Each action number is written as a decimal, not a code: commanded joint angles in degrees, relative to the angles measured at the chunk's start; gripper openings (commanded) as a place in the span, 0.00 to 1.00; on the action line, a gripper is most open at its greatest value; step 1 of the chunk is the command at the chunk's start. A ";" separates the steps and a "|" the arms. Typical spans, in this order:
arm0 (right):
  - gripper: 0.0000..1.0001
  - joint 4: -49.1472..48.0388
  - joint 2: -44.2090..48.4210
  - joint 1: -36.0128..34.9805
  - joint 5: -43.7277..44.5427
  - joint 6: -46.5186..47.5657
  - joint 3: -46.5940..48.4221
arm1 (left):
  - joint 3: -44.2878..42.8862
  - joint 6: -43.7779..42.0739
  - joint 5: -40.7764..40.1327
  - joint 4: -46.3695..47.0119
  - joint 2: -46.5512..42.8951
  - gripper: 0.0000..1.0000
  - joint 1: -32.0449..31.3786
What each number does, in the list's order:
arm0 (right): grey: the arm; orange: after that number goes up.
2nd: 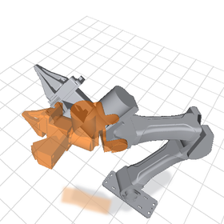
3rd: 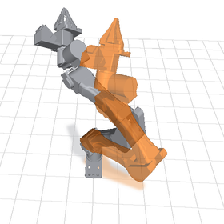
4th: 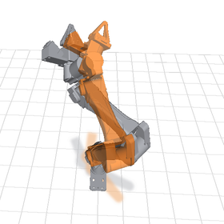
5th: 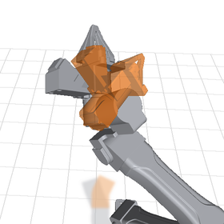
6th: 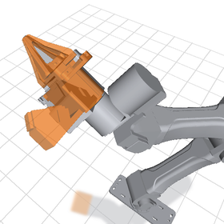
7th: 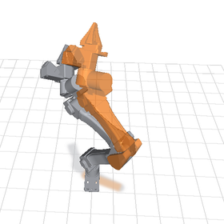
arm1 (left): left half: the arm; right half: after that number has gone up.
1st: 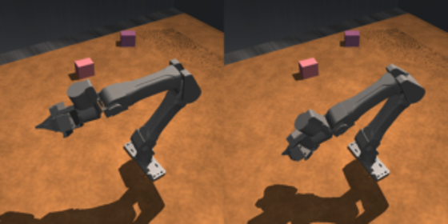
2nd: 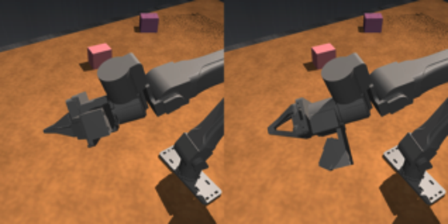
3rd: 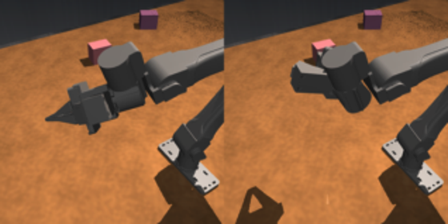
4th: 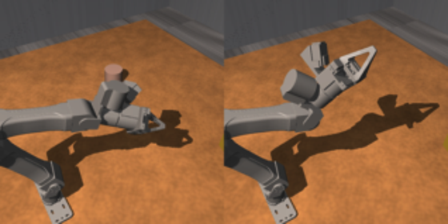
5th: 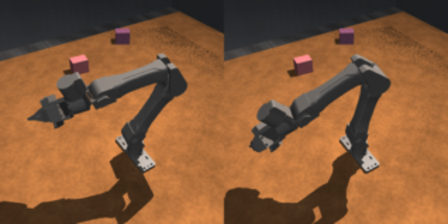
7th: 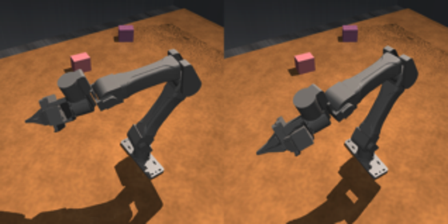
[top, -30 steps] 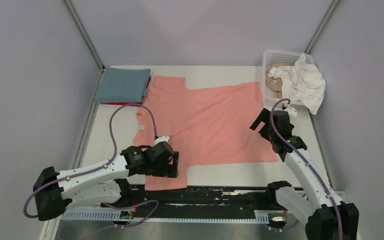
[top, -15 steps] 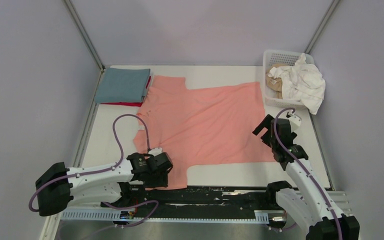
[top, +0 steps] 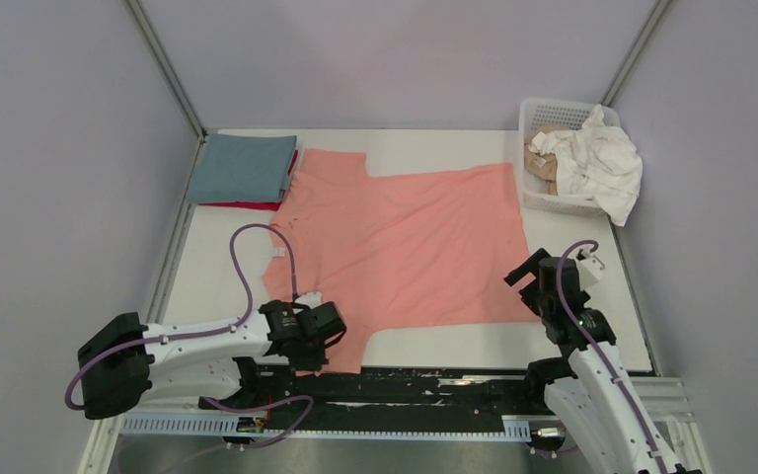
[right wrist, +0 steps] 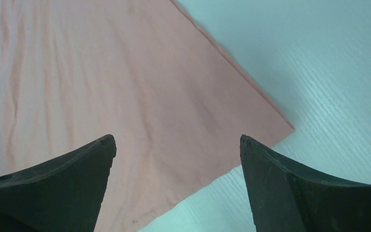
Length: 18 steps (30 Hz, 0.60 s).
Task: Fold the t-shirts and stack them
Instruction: Grab the side of the flattened tshirt closest away from the robot with both arms
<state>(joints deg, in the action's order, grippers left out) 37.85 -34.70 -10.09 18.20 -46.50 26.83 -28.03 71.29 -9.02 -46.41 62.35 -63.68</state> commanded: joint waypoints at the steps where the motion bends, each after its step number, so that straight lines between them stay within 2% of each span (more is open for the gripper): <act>1: 0.96 3.28 0.70 0.11 -0.91 -9.71 -3.02 | -2.86 -1.81 -7.22 -1.44 -3.88 0.00 0.20; 5: 0.93 3.75 0.58 0.08 2.63 -12.38 -5.93 | -3.02 -5.05 -6.94 -0.05 -9.57 0.00 0.22; 8: 0.87 2.54 0.10 0.11 2.90 -14.99 -8.49 | -2.99 -7.11 -6.55 1.96 -11.99 0.00 0.22; 11: 0.75 -1.03 -0.71 0.14 2.58 -15.62 -11.17 | -2.99 -8.42 -5.86 2.66 -13.85 0.00 0.22; 18: 0.37 -7.69 -3.63 0.10 2.99 -16.66 -14.21 | -3.45 -8.94 -5.55 1.58 -15.93 0.00 0.18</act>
<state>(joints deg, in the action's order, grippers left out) 33.69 -36.73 -10.04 20.58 -61.04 14.68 -29.21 63.48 -13.02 -45.32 47.62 -63.59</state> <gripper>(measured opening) 0.444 0.015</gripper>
